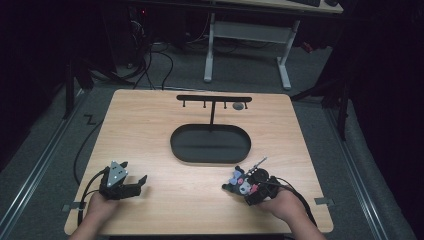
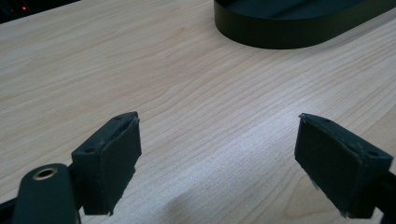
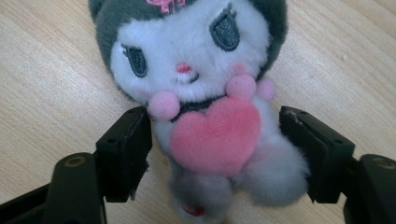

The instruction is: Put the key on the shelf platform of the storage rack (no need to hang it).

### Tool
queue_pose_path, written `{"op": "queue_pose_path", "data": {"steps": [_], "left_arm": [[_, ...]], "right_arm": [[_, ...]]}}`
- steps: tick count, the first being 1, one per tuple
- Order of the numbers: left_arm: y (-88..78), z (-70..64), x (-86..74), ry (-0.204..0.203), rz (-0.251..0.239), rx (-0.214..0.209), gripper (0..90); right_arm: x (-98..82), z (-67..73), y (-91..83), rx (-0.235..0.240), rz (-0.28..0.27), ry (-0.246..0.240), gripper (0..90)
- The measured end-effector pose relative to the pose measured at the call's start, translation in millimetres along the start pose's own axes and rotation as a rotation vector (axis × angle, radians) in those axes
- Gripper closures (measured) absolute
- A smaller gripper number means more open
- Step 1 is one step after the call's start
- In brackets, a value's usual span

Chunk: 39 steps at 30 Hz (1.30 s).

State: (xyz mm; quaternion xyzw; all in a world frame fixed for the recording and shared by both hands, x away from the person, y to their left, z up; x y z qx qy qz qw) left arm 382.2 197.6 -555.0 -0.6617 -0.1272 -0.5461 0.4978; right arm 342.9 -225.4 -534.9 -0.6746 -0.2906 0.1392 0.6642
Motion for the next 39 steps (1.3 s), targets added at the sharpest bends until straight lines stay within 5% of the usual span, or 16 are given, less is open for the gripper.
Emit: {"op": "queue_pose_path", "data": {"steps": [14, 25, 26, 29, 39], "left_arm": [[0.0, -0.3, 0.0, 0.003, 0.001, 0.001, 15.4], [0.1, -0.2, -0.1, 0.004, 0.002, 0.003, 15.4], [0.1, -0.4, -0.2, 0.004, 0.003, 0.003, 15.4], [0.4, -0.5, -0.1, 0.003, 0.002, 0.003, 15.4], [0.4, -0.6, 0.0, 0.004, 0.002, 0.003, 15.4]], "right_arm": [[-2.0, 4.1, -1.4, 0.012, -0.010, -0.003, 47.3], [-2.5, 3.6, -4.9, 0.017, -0.018, 0.024, 48.8], [-3.2, 4.8, -9.0, 0.021, -0.010, 0.072, 48.8], [-2.4, 1.5, -11.3, 0.022, -0.037, 0.047, 48.8], [-4.7, -3.4, -20.1, 0.025, -0.043, 0.089, 48.8]]}}
Point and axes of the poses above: each handheld gripper's, and its own axes: y roughly forward along the jaws, x roughly out of its top, z roughly to its left, the point moved 5 cm from there along y, roughly forward along the jaws, and after that the axes turned 2 degrees about -x, right-handed, at the moved point
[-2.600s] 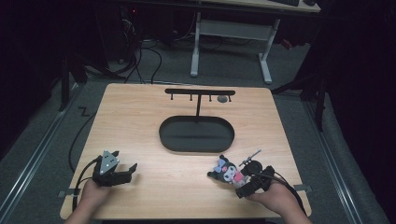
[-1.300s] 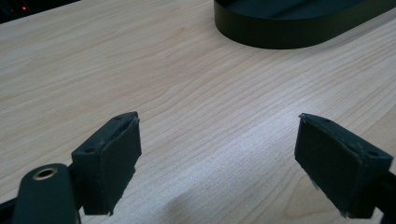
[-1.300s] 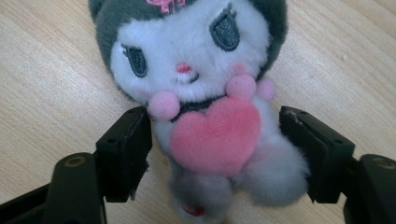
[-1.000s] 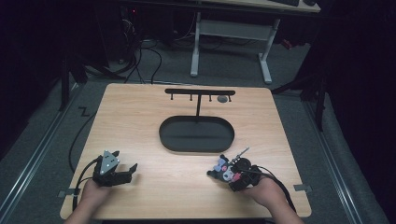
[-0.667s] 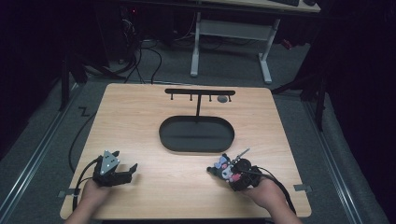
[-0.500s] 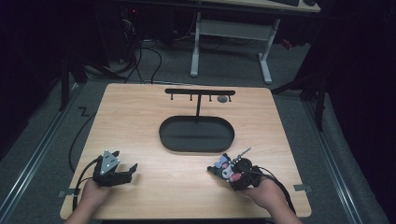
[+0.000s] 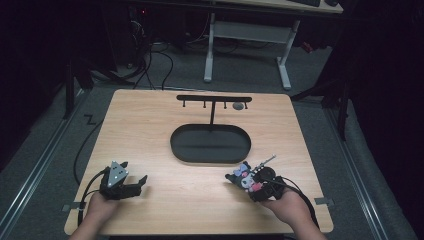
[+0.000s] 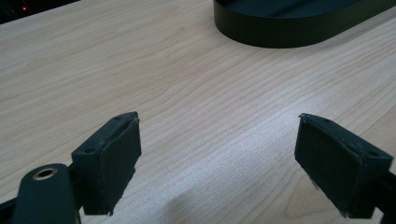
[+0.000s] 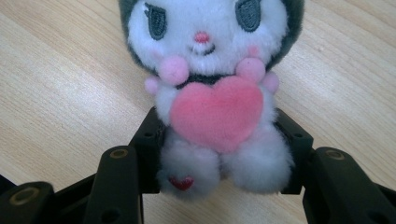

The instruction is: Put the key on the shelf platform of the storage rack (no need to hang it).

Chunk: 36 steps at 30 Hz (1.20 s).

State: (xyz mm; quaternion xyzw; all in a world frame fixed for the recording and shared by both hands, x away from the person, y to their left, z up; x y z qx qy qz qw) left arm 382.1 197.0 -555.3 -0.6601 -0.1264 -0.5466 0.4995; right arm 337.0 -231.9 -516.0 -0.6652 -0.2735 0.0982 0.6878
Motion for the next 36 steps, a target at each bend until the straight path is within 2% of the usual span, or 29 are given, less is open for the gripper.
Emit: {"op": "queue_pose_path", "data": {"steps": [7, 19, 29, 36], "left_arm": [[-0.1, 0.2, 0.2, 0.001, 0.000, -0.003, 15.4], [0.1, 0.0, 0.2, 0.000, 0.000, -0.004, 15.4], [0.1, 0.0, 0.2, 0.000, 0.000, -0.004, 15.4], [0.1, 0.0, 0.2, 0.000, 0.001, -0.004, 15.4]], "right_arm": [[1.9, -2.2, -9.4, -0.013, 0.001, 0.009, 48.8], [6.9, -4.1, -14.9, -0.011, 0.003, 0.025, 48.8], [12.6, -7.2, -25.2, -0.032, -0.011, 0.048, 48.8], [17.8, -7.7, -30.4, -0.028, -0.025, 0.055, 48.7]]}}
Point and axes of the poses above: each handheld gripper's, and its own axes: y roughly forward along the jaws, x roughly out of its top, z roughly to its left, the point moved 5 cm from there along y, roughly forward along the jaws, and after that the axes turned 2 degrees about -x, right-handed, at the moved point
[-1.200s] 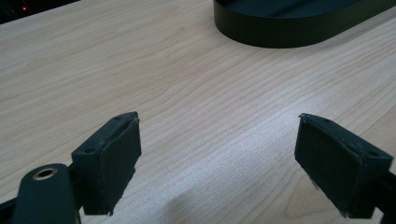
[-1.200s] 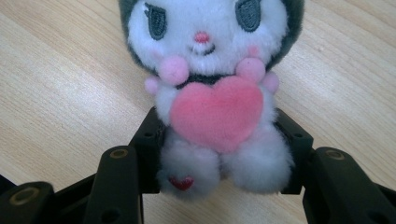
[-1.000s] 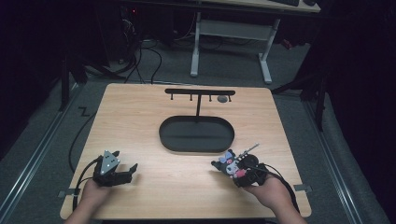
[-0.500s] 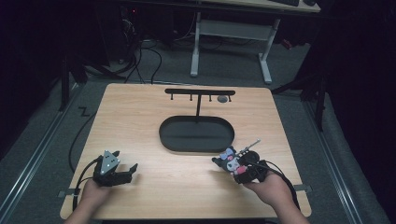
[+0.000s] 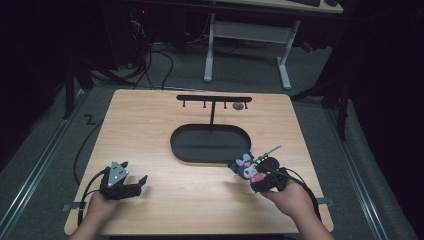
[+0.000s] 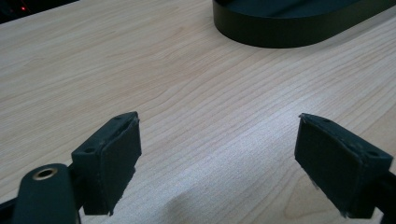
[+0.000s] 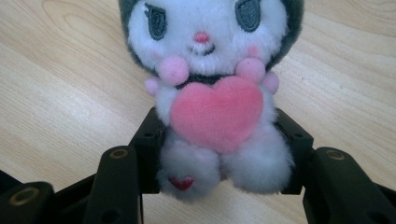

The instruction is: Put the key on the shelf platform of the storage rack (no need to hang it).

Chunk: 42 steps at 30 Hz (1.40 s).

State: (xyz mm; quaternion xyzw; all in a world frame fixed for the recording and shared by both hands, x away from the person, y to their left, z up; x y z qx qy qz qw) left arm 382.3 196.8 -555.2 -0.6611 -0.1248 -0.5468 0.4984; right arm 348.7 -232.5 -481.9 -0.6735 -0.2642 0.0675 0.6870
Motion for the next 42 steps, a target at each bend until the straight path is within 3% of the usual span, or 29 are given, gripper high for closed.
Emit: {"op": "queue_pose_path", "data": {"steps": [22, 42], "left_arm": [[-0.1, -0.1, -0.1, 0.000, 0.000, 0.002, 15.4], [-0.5, 0.2, -0.1, -0.004, -0.004, -0.002, 15.4]], "right_arm": [[11.6, 0.1, -14.5, -0.004, -0.009, 0.000, 48.6], [57.9, 8.7, -15.5, -0.011, -0.040, -0.034, 48.6]]}}
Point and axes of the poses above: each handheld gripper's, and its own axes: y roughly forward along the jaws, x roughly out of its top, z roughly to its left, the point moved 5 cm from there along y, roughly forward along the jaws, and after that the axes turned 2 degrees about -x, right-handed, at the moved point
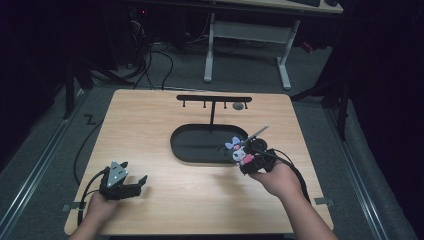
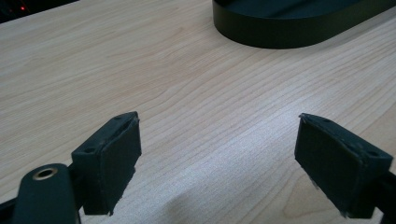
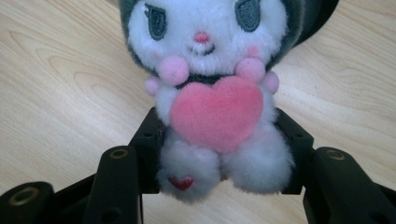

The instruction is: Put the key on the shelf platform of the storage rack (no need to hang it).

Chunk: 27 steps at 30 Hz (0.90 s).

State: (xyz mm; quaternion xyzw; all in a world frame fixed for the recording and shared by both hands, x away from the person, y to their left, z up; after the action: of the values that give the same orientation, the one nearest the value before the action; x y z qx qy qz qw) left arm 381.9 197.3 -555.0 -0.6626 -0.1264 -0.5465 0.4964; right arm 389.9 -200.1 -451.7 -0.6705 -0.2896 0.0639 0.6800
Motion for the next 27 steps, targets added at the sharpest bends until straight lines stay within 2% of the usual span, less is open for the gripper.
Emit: {"op": "queue_pose_path", "data": {"steps": [18, 27], "left_arm": [[-0.2, 0.1, 0.1, -0.002, -0.004, 0.000, 15.4], [-0.5, 0.3, 0.1, -0.004, -0.008, 0.000, 15.4]], "right_arm": [[32.9, 2.3, 17.4, -0.001, -0.013, 0.014, 48.6], [45.5, -2.8, 24.2, -0.007, -0.019, 0.025, 48.6]]}}
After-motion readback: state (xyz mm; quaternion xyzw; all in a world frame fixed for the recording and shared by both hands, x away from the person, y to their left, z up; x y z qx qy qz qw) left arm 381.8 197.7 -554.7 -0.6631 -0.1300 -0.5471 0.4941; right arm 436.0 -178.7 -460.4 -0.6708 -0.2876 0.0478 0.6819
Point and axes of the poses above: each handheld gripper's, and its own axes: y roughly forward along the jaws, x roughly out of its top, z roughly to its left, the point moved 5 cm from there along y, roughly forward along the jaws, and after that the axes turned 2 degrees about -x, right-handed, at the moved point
